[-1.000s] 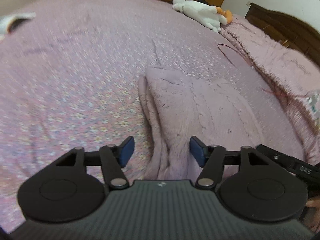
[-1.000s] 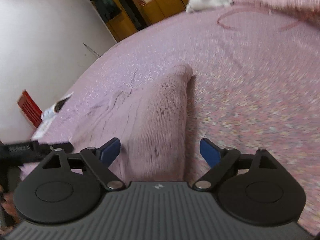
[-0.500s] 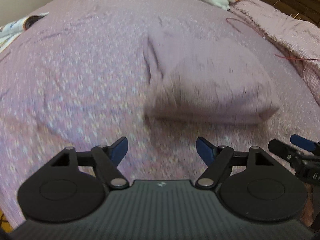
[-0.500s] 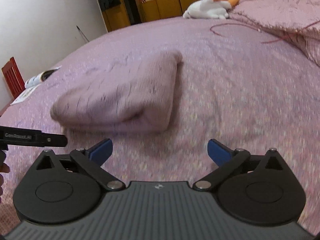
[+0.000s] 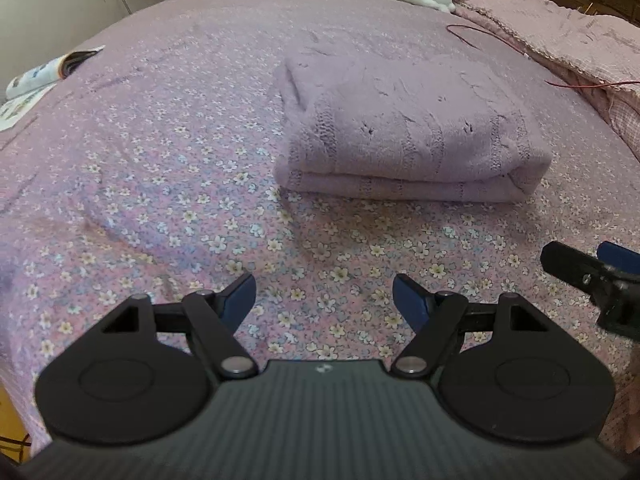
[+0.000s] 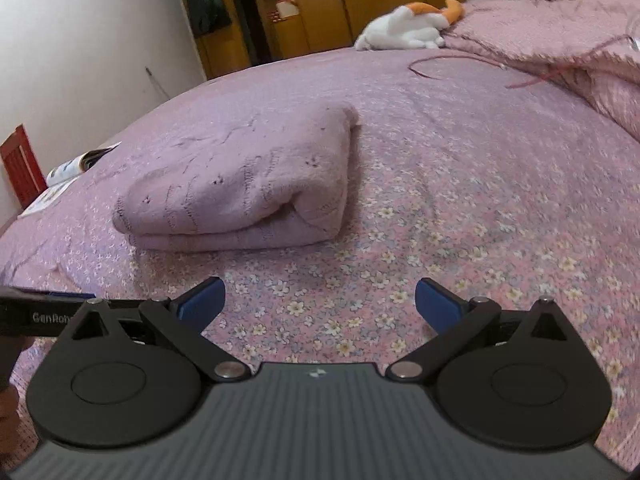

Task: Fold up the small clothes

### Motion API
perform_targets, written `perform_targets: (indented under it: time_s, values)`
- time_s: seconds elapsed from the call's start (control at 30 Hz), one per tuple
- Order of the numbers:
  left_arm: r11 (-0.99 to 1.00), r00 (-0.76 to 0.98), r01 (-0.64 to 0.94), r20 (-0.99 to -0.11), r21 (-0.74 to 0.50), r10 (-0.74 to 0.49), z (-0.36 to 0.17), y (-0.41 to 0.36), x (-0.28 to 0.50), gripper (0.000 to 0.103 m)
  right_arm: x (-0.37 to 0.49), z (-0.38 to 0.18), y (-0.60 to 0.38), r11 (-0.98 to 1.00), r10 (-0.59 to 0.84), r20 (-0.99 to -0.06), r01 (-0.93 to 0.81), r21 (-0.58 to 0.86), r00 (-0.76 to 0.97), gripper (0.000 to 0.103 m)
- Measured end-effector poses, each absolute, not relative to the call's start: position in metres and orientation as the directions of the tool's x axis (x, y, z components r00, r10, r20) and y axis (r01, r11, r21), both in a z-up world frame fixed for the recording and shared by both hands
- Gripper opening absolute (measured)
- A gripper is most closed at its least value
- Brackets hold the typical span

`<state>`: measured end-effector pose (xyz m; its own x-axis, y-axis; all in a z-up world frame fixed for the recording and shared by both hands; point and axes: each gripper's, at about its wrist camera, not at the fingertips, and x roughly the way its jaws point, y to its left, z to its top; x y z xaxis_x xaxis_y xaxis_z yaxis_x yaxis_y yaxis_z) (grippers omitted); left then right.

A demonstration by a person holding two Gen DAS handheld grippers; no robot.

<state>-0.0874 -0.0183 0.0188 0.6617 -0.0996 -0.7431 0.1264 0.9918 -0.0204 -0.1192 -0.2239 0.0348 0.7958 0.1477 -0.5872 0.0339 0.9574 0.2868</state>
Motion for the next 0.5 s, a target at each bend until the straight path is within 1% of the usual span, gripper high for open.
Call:
perform_targets:
  time_s: [0.1, 0.3, 0.5]
  values:
    - [0.994, 0.673, 0.109, -0.736, 0.003, -0.072, 0.016, -0.018, -0.094, 0.077, -0.123, 0.034, -0.223, 0.953, 0.154, -0.58, 0.034, 0.3, 0.8, 0.103]
    - [0.997, 0.684, 0.081, -0.727, -0.011, -0.063, 0.018, -0.015, -0.099, 0.077, -0.127, 0.037, -0.211, 0.97, 0.149, -0.563, -0.01, 0.242, 0.813, 0.103]
    - [0.998, 0.679, 0.067, -0.733, 0.01, -0.038, 0.018, -0.017, -0.098, 0.077, -0.134, 0.041, -0.201, 0.98, 0.143, -0.531, -0.045, 0.192, 0.835, 0.103]
